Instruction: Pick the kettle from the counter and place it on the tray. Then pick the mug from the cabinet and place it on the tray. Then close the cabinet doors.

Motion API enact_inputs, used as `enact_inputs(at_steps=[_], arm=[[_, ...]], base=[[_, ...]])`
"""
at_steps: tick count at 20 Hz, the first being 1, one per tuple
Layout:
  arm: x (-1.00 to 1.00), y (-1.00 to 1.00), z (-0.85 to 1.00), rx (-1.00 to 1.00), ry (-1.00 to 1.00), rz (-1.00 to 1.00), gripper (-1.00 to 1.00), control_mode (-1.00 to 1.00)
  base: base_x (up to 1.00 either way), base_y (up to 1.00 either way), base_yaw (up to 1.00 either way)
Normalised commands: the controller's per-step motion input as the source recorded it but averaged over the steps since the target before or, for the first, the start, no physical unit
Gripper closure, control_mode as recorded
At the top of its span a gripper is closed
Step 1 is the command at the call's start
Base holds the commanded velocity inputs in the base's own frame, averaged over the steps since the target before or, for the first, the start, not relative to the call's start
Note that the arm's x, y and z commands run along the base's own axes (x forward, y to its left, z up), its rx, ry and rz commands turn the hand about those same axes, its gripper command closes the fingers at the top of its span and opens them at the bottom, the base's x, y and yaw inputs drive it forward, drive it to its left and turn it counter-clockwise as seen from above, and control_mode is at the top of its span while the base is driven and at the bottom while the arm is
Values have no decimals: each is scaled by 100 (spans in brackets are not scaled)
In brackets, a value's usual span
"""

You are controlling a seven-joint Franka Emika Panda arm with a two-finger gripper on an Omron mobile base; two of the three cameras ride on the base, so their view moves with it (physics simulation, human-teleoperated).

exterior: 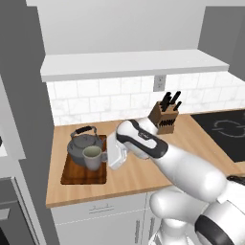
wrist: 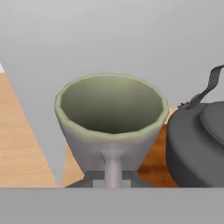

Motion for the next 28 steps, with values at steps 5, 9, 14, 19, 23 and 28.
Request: enact_inputs(at_steps=[5, 9, 14, 19, 23, 28], arm=[[12, 5, -22, 7, 0, 0, 100, -100], [14, 6, -19, 5, 0, 0, 100, -100], [13, 5, -18, 4, 0, 0, 100, -100], [12, 10, -22, 1, 0, 0, 100, -100], [8, 12, -16, 0, 1, 0, 100, -100], [7, 10, -15, 0, 1, 0, 100, -100]], base=[[0, 0, 0], [0, 0, 0], [0, 0, 0], [0, 0, 0], [0, 0, 0], [0, 0, 0]])
